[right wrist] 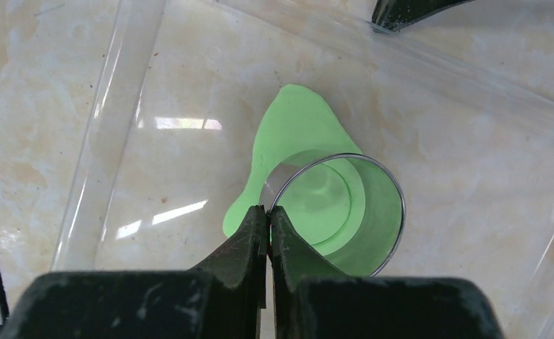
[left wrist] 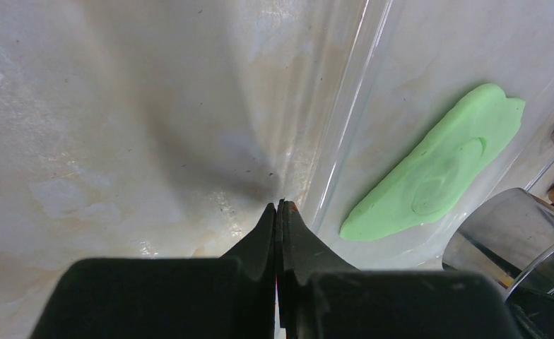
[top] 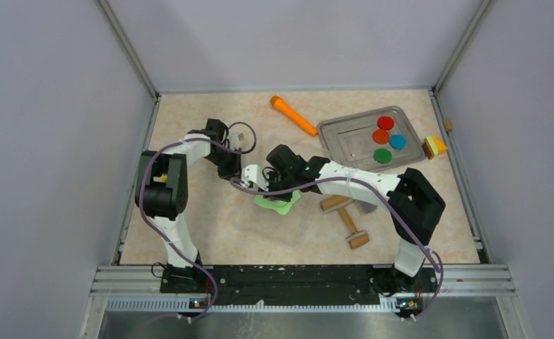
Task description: Roll out the dumpling wrappers from the dough
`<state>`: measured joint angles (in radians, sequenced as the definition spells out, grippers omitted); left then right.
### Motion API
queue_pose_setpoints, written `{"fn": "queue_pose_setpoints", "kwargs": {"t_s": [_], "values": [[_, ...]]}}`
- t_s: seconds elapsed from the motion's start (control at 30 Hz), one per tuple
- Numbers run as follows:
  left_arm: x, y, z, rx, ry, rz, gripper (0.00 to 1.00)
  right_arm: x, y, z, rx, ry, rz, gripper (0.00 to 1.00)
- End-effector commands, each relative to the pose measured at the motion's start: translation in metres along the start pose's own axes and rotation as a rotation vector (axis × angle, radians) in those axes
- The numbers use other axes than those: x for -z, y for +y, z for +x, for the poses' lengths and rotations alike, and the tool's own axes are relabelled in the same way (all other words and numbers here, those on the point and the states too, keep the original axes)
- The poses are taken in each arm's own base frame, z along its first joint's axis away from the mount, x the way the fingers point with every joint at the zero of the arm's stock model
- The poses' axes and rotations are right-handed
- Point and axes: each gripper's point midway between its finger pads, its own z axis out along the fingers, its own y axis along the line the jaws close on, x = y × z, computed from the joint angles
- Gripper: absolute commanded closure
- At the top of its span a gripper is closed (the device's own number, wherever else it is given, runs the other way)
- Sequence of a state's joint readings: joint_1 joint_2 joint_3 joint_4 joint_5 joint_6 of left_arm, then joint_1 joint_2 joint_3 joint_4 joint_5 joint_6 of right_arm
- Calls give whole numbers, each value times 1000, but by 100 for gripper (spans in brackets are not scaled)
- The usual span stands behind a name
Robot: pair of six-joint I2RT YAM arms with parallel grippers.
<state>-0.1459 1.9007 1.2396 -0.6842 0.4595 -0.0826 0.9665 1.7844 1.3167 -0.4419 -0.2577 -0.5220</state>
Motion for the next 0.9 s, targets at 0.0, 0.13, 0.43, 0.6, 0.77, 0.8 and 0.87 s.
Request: {"fn": "queue_pose_setpoints", "kwargs": {"t_s": [0.0,0.13,0.43,0.6,0.77,0.8,0.87], "values": [[10,-11,-6,-28,-35,28,100,-1,-1,-6,133,-24,-25,100],[10,-11,-6,-27,-36,27,100,-8,3,4,140,7,-46,100],[9,-10,-5,-25,-33,26,100,-14,4,22,155,40,-51,100],[8,-10,-6,-25,-32,27,100,-16,4,26,153,45,-52,100],[8,-10,-6,-23,-29,26,100,-17,0,24,155,32,-31,100],[8,-10,-5,-22,-28,26,100,-18,-1,24,156,29,-28,100],[7,-10,-5,-23,-26,26,100,-20,0,25,155,31,-30,100]]}}
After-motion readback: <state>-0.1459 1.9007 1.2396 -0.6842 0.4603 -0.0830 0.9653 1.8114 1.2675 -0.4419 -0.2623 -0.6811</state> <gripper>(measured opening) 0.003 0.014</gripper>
